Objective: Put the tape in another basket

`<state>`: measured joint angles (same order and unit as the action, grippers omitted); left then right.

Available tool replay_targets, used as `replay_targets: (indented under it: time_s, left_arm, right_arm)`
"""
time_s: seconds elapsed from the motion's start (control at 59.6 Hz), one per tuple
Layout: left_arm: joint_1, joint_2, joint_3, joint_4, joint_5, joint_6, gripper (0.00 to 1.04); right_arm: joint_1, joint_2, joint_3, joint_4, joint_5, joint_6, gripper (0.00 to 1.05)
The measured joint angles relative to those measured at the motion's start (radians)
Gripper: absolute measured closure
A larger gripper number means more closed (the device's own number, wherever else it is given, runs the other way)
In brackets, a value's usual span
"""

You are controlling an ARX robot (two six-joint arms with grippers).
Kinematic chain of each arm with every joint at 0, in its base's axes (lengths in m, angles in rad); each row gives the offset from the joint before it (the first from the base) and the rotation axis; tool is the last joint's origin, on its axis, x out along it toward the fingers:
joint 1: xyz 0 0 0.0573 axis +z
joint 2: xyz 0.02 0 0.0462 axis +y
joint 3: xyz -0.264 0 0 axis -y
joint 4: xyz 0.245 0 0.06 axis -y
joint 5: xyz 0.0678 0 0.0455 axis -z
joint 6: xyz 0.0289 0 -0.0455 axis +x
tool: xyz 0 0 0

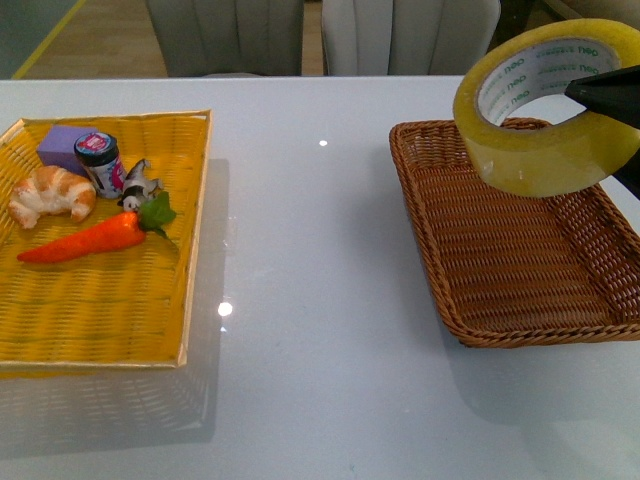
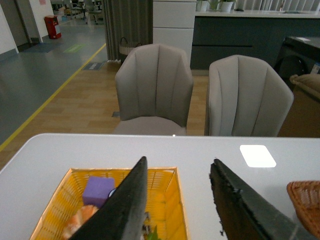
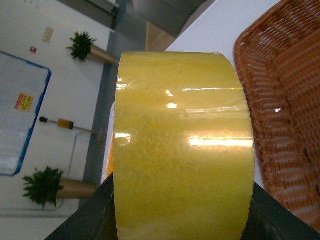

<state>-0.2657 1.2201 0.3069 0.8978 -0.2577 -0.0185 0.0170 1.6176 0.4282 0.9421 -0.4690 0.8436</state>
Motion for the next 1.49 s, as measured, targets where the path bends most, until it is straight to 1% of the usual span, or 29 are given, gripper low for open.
replay_targets:
  time_s: [0.05,0.168,0.285,0.437,0.588,0.638,0.672,0.705,0.772,1.058,1.31,1.394,1.427,1.494]
  left_arm:
    - [0.019,-0.037,-0.031,0.0,0.024,-0.001,1.04]
    - [0.062,-0.122,-0.095,-0.018,0.062,0.005,1.03]
    - [0.097,-0.196,-0.143,-0.048,0.096,0.007,1.03]
    - [0.135,-0.299,-0.192,-0.101,0.133,0.008,1.03]
    - [0.165,-0.398,-0.228,-0.163,0.158,0.008,1.03]
    - [0.172,-0.403,-0.245,-0.146,0.166,0.008,1.03]
    - [0.201,-0.413,-0.262,-0.129,0.219,0.008,1.03]
    - [0.227,-0.423,-0.273,-0.136,0.244,0.008,1.03]
    - [0.256,-0.463,-0.29,-0.177,0.25,0.008,1.03]
    - [0.261,-0.663,-0.293,-0.353,0.255,0.009,1.03]
    - [0.261,-0.819,-0.293,-0.499,0.256,0.009,1.03]
    - [0.261,-0.856,-0.293,-0.533,0.256,0.009,1.03]
    - [0.261,-0.873,-0.293,-0.55,0.256,0.009,1.03]
    - [0.261,-0.896,-0.293,-0.573,0.256,0.009,1.03]
  right_arm:
    - [-0.022,0.051,0.03,0.01,0.002,0.003,0.58]
    - [-0.066,0.18,0.105,0.013,0.011,0.011,0.58]
    - [-0.083,0.287,0.169,0.013,0.015,0.034,0.58]
    - [-0.084,0.41,0.269,0.01,0.063,0.096,0.58]
    - [-0.079,0.523,0.376,-0.068,0.138,0.15,0.58]
    - [-0.076,0.551,0.4,-0.089,0.148,0.156,0.58]
    - [-0.072,0.574,0.421,-0.11,0.157,0.159,0.58]
    - [-0.068,0.587,0.433,-0.124,0.163,0.162,0.58]
    - [-0.062,0.612,0.453,-0.138,0.163,0.164,0.58]
    - [-0.054,0.669,0.504,-0.146,0.178,0.193,0.58]
    - [-0.053,0.693,0.544,-0.21,0.193,0.211,0.58]
    - [-0.056,0.691,0.531,-0.207,0.195,0.211,0.45]
    - [-0.059,0.689,0.515,-0.197,0.196,0.211,0.38]
    - [-0.066,0.682,0.479,-0.18,0.193,0.21,0.27]
